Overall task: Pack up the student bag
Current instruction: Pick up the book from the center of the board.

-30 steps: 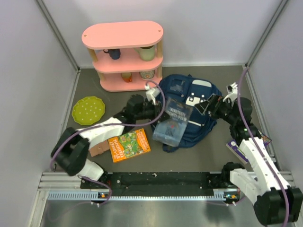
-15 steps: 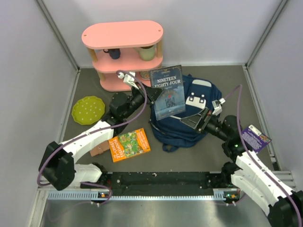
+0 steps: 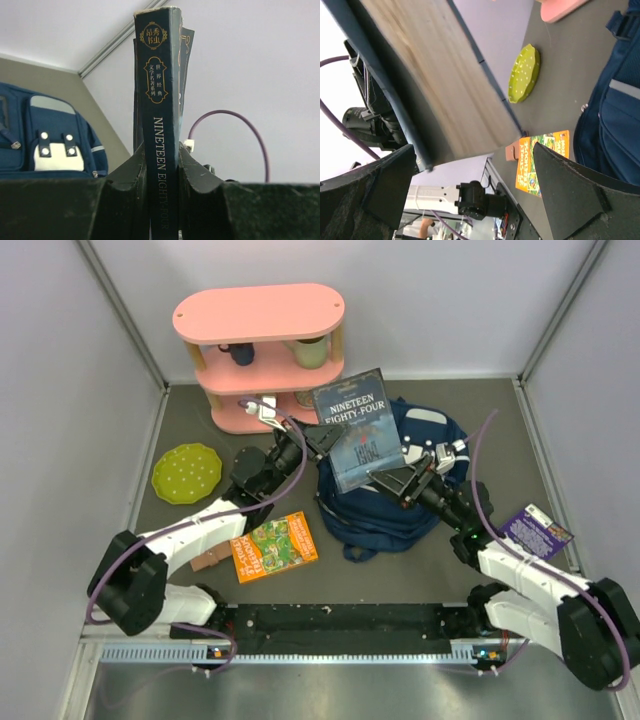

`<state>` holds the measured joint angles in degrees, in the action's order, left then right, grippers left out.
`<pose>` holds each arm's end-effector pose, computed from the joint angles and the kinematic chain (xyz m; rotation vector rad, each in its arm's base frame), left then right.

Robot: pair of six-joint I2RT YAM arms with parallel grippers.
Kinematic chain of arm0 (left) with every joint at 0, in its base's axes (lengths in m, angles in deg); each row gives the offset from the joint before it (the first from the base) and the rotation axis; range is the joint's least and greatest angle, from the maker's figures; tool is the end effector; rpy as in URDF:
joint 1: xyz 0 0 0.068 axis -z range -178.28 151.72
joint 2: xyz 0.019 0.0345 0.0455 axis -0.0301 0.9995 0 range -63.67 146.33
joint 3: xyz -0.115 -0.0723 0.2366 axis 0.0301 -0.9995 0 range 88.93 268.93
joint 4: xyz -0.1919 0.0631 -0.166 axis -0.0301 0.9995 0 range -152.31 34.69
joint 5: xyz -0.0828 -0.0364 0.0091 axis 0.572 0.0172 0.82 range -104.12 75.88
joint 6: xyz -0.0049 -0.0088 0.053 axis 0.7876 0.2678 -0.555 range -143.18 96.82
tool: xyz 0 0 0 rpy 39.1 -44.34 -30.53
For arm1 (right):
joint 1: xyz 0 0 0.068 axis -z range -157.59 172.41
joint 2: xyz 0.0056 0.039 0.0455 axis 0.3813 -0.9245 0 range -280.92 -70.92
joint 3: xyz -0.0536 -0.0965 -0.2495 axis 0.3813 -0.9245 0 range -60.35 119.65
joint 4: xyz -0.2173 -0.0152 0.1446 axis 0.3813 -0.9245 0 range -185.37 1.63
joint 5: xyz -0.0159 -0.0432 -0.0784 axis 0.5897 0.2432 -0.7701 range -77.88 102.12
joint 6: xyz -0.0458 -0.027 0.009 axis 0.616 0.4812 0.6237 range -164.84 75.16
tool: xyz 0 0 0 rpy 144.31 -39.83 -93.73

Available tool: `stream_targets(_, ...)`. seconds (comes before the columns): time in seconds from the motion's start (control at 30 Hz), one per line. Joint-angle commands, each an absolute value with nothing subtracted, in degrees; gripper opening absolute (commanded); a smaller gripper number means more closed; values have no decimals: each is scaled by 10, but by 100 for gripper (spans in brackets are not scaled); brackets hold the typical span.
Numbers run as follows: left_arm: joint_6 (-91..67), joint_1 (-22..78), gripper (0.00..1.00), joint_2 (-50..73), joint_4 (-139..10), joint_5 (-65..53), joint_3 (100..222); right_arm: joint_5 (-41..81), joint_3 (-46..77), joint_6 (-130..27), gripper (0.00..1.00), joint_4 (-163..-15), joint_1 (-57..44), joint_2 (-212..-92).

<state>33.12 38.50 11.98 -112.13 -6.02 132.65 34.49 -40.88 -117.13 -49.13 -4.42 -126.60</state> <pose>0.2359 -0.1825 0.3242 -0.1036 1.4077 -1.4689 0.1823 0.1074 0.2409 0.3379 1.7453 1.6197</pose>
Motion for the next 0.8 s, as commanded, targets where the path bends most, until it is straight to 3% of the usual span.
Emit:
stream_targets(0.0,390,386,0,117,-1285,-56,1329,326,-420,-1186,99,-311,-55,-1305)
stream_targets(0.37,452,386,0,156,-1348,-65,1310,332,-401,-1194,98,-114,-59,-1404)
stream_targets(0.47,461,386,0,160,-1357,-68,1303,328,-401,-1202,87,-68,-59,-1428)
stream_targets(0.57,466,386,0,159,-1366,-76,1289,323,-398,-1209,65,-44,-59,-1437)
stream_targets(0.67,465,386,0,157,-1363,-75,1280,326,-397,-1209,31,-48,-59,-1433)
stream_targets(0.7,464,386,0,160,-1362,-73,1280,326,-398,-1208,14,-47,-59,-1431)
stream_targets(0.73,457,386,0,160,-1351,-67,1280,322,-400,-1209,7,-48,-59,-1426)
stream_targets(0.77,449,386,9,159,-1340,-60,1279,319,-407,-1205,0,-64,-59,-1419)
